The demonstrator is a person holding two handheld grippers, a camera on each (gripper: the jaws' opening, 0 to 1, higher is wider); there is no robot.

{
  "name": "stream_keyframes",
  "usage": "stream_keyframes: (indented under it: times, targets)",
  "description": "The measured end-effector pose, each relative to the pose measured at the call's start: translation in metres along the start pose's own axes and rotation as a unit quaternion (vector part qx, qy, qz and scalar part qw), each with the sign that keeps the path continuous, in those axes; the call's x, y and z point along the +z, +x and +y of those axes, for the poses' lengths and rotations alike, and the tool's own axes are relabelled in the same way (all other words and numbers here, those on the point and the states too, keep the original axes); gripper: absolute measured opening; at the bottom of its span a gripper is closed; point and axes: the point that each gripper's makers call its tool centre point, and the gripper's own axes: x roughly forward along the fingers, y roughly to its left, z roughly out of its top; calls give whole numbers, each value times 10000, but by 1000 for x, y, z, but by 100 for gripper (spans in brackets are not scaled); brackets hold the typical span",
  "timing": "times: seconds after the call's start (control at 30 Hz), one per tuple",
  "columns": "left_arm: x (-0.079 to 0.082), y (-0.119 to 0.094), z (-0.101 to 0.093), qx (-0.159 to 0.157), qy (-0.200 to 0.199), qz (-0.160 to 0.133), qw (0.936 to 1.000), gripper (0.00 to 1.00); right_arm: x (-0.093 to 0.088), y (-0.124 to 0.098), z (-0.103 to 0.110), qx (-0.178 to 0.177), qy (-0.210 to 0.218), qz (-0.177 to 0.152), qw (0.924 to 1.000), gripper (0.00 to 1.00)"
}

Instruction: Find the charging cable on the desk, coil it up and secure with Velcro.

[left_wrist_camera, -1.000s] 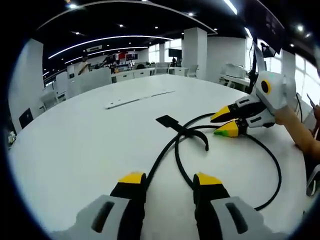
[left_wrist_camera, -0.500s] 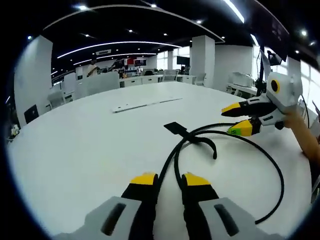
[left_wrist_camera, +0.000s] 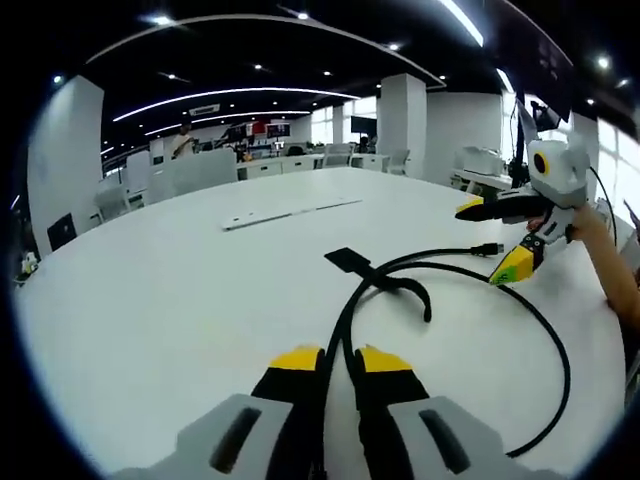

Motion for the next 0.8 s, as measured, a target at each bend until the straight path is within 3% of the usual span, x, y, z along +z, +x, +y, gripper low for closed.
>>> stream_keyframes:
  times: [0.1, 0.3, 0.47, 0.57, 0.8]
  targets:
    - [1, 1, 2, 82, -10, -28, 10000, 10, -1, 0, 7, 89, -127, 73, 9999, 91]
    - [2, 2, 3, 207, -33, -66, 9998, 9, -8, -5, 13, 262, 93, 228, 9994, 92]
    - [2, 2, 2, 300, -33, -43, 9995, 8, -23, -9, 16, 286, 201, 582, 9977, 81]
    - [1, 2, 2, 341, -70, -57, 9994, 8, -24, -6, 17, 333, 428, 569, 9969, 79]
    - [1, 1, 1, 384, -20, -66, 9992, 8, -26, -9, 19, 323, 494, 627, 9963, 74]
